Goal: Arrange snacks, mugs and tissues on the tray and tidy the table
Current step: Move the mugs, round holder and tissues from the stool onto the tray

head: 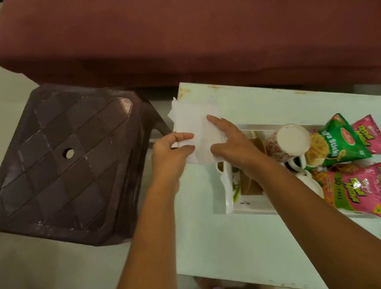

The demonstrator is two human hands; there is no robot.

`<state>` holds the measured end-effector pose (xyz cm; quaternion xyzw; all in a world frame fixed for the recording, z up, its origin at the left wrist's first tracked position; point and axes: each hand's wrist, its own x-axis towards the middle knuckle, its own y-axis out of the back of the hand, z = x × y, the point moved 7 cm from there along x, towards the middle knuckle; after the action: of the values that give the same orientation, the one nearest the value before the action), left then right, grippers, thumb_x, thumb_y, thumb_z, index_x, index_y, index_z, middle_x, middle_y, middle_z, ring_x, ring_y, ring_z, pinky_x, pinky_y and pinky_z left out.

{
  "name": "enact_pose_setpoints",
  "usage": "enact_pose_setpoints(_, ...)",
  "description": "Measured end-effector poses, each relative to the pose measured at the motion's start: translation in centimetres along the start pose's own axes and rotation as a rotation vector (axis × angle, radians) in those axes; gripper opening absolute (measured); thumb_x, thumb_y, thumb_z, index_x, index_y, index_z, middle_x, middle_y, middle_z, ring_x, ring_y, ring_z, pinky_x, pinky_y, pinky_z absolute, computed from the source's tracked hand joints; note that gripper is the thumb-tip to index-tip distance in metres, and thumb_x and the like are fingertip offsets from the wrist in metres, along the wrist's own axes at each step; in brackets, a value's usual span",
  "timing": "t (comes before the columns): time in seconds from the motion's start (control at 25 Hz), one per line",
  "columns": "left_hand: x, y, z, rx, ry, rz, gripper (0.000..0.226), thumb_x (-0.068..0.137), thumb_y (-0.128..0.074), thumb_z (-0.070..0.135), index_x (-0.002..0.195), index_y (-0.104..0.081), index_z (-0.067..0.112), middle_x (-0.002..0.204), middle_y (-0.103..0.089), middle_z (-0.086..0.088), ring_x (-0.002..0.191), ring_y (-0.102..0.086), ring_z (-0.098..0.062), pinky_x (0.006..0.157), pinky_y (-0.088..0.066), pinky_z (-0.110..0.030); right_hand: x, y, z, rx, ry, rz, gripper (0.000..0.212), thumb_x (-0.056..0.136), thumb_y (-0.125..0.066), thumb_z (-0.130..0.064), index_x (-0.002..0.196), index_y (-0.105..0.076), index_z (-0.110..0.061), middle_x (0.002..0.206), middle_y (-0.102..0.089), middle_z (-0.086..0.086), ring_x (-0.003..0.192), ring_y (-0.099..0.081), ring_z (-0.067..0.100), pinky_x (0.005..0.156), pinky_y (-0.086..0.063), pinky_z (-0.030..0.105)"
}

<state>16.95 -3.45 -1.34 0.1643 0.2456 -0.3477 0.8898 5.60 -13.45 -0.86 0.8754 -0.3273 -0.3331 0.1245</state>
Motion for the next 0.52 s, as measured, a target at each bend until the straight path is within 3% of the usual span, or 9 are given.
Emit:
enact_pose_setpoints(0.08, -1.3, -3.2, -0.3, 0.102, -0.055, 0.004, 0.01, 0.08, -0.07, 0.012, 0.081, -0.072, 0.022, 0.101, -0.065, 0.011, 0.096, -0.059, -0.015, 0.083, -0.053, -0.029, -1.4, 2.7, 2.1, -0.079, 0.01, 0.07, 0.072, 0.084, -0.056, -0.009, 0.144, -0.027, -0.035, 0.154, -0.025, -0.002, 0.138, -0.028, 0.021, 0.106, -0.035, 0.036)
enact_pose_setpoints(0.24, -3.3, -8.7, -1.7, 0.258, -0.141, -0.092, 0.012, 0.08, -0.071, 0.015, 0.079, -0.072, 0.027, 0.088, -0.063, 0.019, 0.087, -0.059, -0.007, 0.074, -0.048, -0.013, -4.6, 6.0, 6.6, -0.086, -0.019, 0.267, 0.065, 0.084, -0.052, -0.002, 0.143, -0.036, -0.023, 0.153, -0.03, 0.007, 0.141, -0.027, 0.023, 0.113, -0.023, 0.031)
enact_pose_setpoints(0.32, -3.8, -10.3, -2.4, 0.369, -0.191, -0.103, 0.014, 0.078, -0.073, 0.012, 0.083, -0.071, 0.025, 0.097, -0.061, 0.011, 0.093, -0.059, -0.014, 0.075, -0.05, -0.015, -5.3, 6.1, 8.3, -0.183, -0.033, 0.293, 0.064, 0.086, -0.052, -0.001, 0.144, -0.034, -0.02, 0.154, -0.029, 0.008, 0.143, -0.025, 0.022, 0.113, -0.021, 0.029)
enact_pose_setpoints(0.44, -4.5, -12.2, -2.9, 0.54, -0.283, -0.107, 0.023, 0.076, -0.074, 0.011, 0.097, -0.07, 0.019, 0.118, -0.058, 0.0, 0.108, -0.057, -0.02, 0.095, -0.051, -0.03, -5.3, 5.7, 9.9, -0.333, -0.047, 0.287, 0.066, 0.087, -0.05, 0.001, 0.146, -0.03, -0.021, 0.155, -0.026, 0.006, 0.142, -0.025, 0.027, 0.114, -0.02, 0.035)
enact_pose_setpoints(0.52, -5.0, -13.2, -3.3, 0.636, -0.335, -0.128, 0.033, 0.077, -0.073, 0.012, 0.109, -0.068, 0.017, 0.13, -0.055, -0.001, 0.116, -0.054, -0.019, 0.099, -0.043, -0.022, -5.3, 5.4, 10.4, -0.383, -0.055, 0.28, 0.068, 0.086, -0.048, 0.004, 0.146, -0.029, -0.021, 0.156, -0.025, 0.003, 0.141, -0.025, 0.03, 0.112, -0.023, 0.036)
